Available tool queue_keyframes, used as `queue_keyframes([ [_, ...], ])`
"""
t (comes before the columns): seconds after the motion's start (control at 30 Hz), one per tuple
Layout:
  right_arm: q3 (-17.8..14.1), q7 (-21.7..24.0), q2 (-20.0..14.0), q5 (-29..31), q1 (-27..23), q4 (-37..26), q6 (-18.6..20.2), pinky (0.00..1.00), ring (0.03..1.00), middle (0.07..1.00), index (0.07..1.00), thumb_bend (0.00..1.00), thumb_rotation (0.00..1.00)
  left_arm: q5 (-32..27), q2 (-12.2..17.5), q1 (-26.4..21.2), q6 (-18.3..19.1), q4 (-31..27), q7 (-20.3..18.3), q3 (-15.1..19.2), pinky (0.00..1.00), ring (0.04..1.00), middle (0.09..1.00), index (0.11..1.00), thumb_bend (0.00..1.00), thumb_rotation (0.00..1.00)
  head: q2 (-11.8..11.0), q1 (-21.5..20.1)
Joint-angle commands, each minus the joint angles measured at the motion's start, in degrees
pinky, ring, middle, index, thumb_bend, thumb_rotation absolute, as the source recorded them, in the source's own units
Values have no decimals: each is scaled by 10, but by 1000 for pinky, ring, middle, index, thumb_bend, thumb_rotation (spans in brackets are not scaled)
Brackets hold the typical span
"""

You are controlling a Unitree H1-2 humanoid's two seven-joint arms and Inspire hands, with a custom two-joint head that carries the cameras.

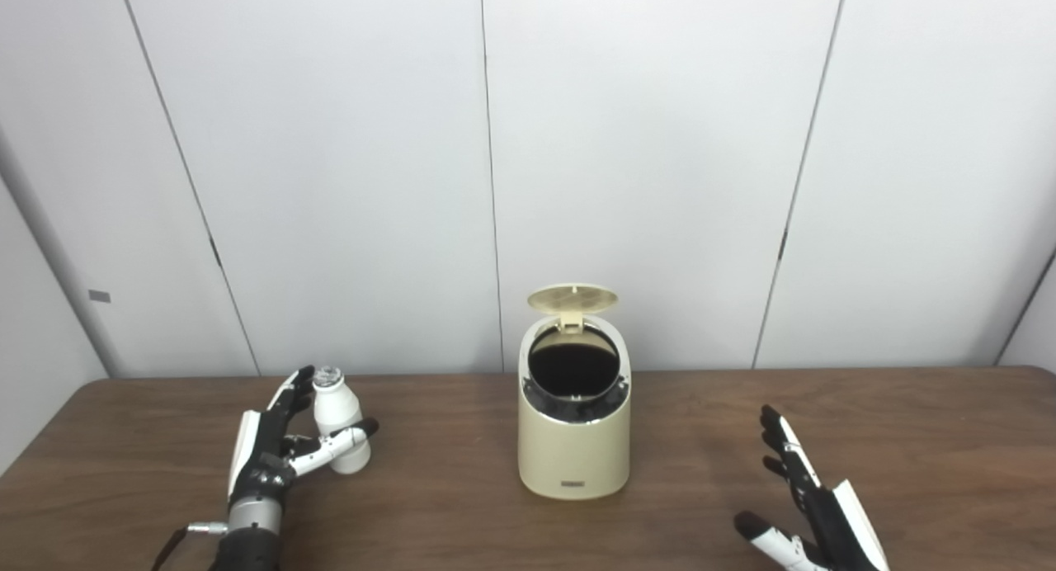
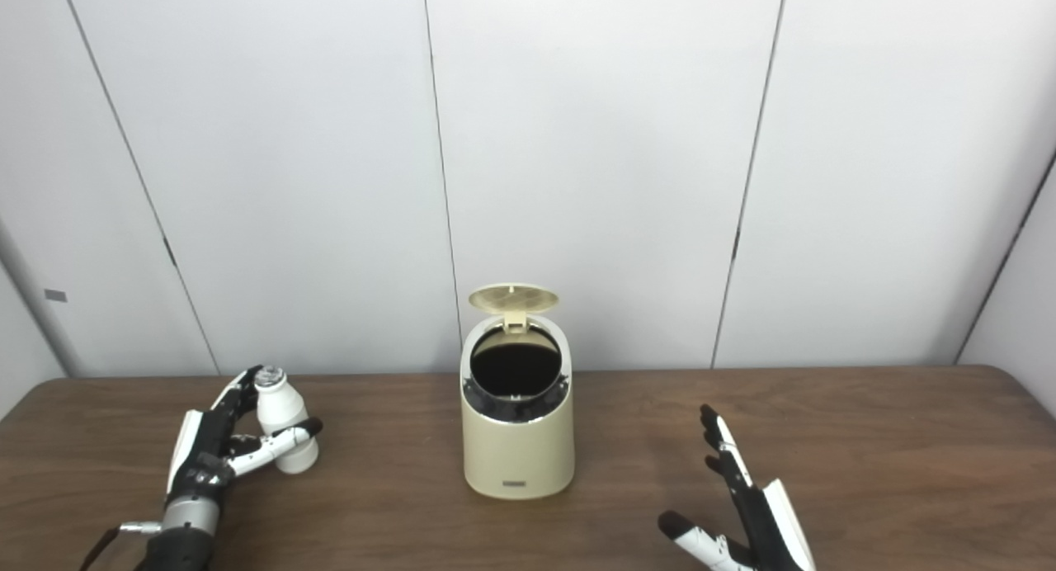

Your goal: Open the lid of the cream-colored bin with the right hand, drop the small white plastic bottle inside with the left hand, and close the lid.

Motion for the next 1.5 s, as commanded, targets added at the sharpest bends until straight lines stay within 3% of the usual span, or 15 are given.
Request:
queue_keyframes([
  [0.0,-4,-6,-1,-3,-10,-21,-5,884,951,969,981,1000,850,0,-5,-19,-3,-11,-24,-18,856,905,900,925,1000,301,-1,-1],
  [0.37,-3,-9,-2,-4,-13,-5,-13,882,951,972,983,1000,854,-20,-30,-17,-23,-21,-34,-32,816,855,831,841,1000,230,-2,-4],
  [0.4,-4,-10,-1,-3,-13,-5,-12,884,954,974,984,1000,850,-17,-36,-16,-31,-21,-18,-28,795,838,812,818,1000,205,-2,-4],
  [0.47,-4,-11,0,-2,-14,-5,-13,892,956,973,982,1000,846,-2,-49,-16,-46,-18,27,-17,653,718,702,702,991,83,-2,-5],
  [0.53,-3,-10,1,-4,-13,-11,-8,888,954,971,981,1000,850,18,-61,-18,-58,-12,81,-6,528,591,595,594,897,17,-2,-5],
  [0.57,-3,-9,2,-4,-12,-14,-5,888,954,970,981,1000,850,28,-64,-19,-66,-7,103,-2,485,542,538,550,714,8,-2,-5],
  [0.6,-3,-9,2,-5,-12,-16,-4,883,953,970,982,1000,850,33,-67,-19,-75,-3,120,2,440,496,504,527,611,4,-2,-5],
  [0.7,-3,-7,3,0,-12,-16,-4,883,953,971,984,1000,842,39,-69,-20,-100,6,144,8,355,447,466,494,516,0,-2,-4],
  [1.03,-3,-9,5,-2,-13,-15,-8,887,949,967,979,1000,847,43,-70,-1,-137,-40,137,0,319,433,458,489,505,0,-2,-3],
  [1.2,-2,-12,6,-7,-14,-12,-7,886,949,965,978,1000,850,64,-69,14,-158,-104,130,-15,330,437,472,487,505,0,-2,-2],
  [1.47,0,-16,9,-12,-20,-2,-9,892,951,967,979,1000,854,76,-75,33,-196,-251,83,-50,328,427,494,491,503,0,-4,-6],
])
